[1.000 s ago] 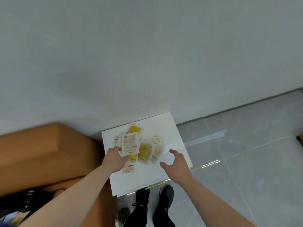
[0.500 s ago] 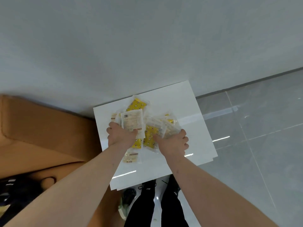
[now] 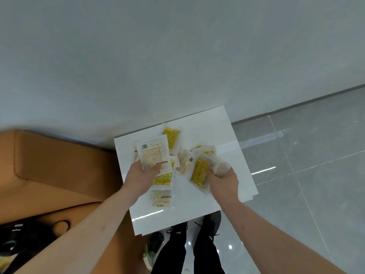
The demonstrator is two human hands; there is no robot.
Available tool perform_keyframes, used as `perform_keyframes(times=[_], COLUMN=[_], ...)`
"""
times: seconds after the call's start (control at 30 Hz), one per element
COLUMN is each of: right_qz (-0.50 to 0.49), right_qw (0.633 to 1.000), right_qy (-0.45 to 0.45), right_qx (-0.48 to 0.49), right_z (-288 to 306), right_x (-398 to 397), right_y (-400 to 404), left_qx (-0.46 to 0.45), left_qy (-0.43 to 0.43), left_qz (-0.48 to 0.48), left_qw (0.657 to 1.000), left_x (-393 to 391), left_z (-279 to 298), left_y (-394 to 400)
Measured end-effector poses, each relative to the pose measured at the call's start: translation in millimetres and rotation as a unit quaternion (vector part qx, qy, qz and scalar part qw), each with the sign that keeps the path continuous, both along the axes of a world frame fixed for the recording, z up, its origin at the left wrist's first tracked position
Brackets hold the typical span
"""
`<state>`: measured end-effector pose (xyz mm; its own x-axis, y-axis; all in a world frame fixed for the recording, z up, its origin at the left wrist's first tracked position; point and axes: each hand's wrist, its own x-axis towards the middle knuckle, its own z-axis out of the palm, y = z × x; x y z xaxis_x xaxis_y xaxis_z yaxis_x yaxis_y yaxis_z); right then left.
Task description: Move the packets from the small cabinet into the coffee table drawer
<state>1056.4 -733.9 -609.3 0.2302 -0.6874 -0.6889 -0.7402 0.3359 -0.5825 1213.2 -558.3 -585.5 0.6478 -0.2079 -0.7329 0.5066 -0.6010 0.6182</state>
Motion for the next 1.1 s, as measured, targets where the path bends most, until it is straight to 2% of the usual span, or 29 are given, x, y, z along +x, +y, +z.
perform_keyframes(times=[0.13,0.23,0.4,0.6,0.8,1.1], right_qz=[0.007,-0.008,-0.048,0.044,0.100,0.055], right_qw=[0.999,0.997,0.999,0.999,0.994,0.997], right_qy=[0.012,0.013,-0.013,-0.011,0.030,0.031], right_qx=[0.044,0.069,0.014,-0.015,-0.038,-0.038], right_z=[-4.8,-12.1,-13.5,-15.8,-30.7,-32.2], right_x=[-18.9,-25.8,-24.8,0.6,17.0,-6.4], right_y=[-11.8,-11.7,-5.9,-21.2,-17.7,-13.6], left_qx=[0.002,0.035,0.025,0.033,0.045,0.053], left_qy=[0.021,0.001,-0.043,-0.082,-0.122,-0.144], left_qz=[-0.039,-0.123,-0.197,-0.275,-0.294,-0.249], left_qw=[0.999,0.992,0.979,0.957,0.947,0.956], left_x=[-7.3,-15.4,-16.6,-7.4,-3.3,-2.0], left_z=[6.5,5.5,19.5,32.9,35.6,45.1], left_y=[15.8,20.9,23.5,26.4,24.5,22.0])
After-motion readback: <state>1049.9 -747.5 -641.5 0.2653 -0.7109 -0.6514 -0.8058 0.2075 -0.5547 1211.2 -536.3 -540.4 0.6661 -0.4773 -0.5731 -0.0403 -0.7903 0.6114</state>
